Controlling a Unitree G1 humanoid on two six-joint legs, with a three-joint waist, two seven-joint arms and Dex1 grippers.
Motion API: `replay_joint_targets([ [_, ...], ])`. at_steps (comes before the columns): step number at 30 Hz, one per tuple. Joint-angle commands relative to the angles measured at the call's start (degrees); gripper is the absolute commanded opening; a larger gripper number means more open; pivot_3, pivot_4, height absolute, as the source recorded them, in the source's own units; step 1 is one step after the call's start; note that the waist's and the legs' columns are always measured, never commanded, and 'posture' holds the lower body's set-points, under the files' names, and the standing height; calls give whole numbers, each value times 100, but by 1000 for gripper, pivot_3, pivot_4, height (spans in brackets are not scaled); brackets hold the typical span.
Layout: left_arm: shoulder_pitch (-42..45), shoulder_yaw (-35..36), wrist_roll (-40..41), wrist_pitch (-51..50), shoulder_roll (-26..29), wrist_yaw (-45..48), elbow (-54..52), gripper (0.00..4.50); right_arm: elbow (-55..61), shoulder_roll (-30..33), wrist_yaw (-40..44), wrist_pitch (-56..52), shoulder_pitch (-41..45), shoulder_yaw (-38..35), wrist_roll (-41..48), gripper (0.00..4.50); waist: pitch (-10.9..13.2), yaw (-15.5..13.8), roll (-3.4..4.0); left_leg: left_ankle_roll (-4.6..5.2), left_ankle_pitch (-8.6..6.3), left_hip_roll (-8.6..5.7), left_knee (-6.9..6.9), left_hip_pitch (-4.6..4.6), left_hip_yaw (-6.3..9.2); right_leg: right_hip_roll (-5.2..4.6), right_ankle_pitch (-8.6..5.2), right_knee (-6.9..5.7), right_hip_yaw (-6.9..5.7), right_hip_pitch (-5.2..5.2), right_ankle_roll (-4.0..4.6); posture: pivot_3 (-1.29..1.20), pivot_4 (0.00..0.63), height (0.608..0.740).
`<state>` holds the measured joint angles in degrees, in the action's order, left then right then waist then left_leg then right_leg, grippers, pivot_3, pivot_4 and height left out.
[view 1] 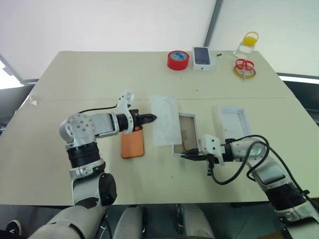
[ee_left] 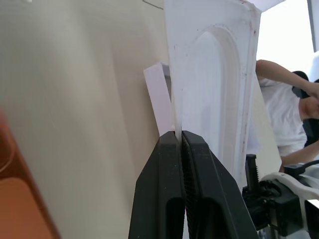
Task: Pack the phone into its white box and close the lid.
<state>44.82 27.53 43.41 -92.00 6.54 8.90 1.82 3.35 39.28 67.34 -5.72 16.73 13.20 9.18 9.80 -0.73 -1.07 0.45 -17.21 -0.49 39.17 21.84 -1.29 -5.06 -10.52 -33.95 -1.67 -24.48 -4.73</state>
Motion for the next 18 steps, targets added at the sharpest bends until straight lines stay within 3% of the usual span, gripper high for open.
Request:
replay_joint_targets([
  [1,-5,-83,160,-50,-77,-51,-145,0,234,75,43,-11,22,-111,109,49,0,-3,0,0,0,0,0,0,0,-1,-1,0,0,0,1,0,150,739],
  [3,-26,-111,153,-50,-144,-81,-154,0,349,139,176,-44,-37,-181,277,49,0,-3,-1,0,0,-1,0,1,0,-2,-1,1,0,0,1,0,150,739],
  [6,18,-110,104,-50,-217,-106,-115,0,518,216,252,-85,-152,-253,413,927,0,5,-1,0,0,-1,0,1,1,-1,-1,0,0,0,1,0,150,739],
  [11,95,-176,1,-31,-312,-50,-40,0,792,568,49,-194,-496,-966,657,3356,1,-6,-1,1,0,-1,0,1,0,-1,-5,0,-1,0,8,0,150,739],
  [18,-69,-356,-229,249,-833,-163,158,0,187,1148,-110,96,-1016,-1921,633,3356,5,-6,-9,3,-1,-5,2,12,-1,-4,-12,20,-1,1,20,0,150,739],
])
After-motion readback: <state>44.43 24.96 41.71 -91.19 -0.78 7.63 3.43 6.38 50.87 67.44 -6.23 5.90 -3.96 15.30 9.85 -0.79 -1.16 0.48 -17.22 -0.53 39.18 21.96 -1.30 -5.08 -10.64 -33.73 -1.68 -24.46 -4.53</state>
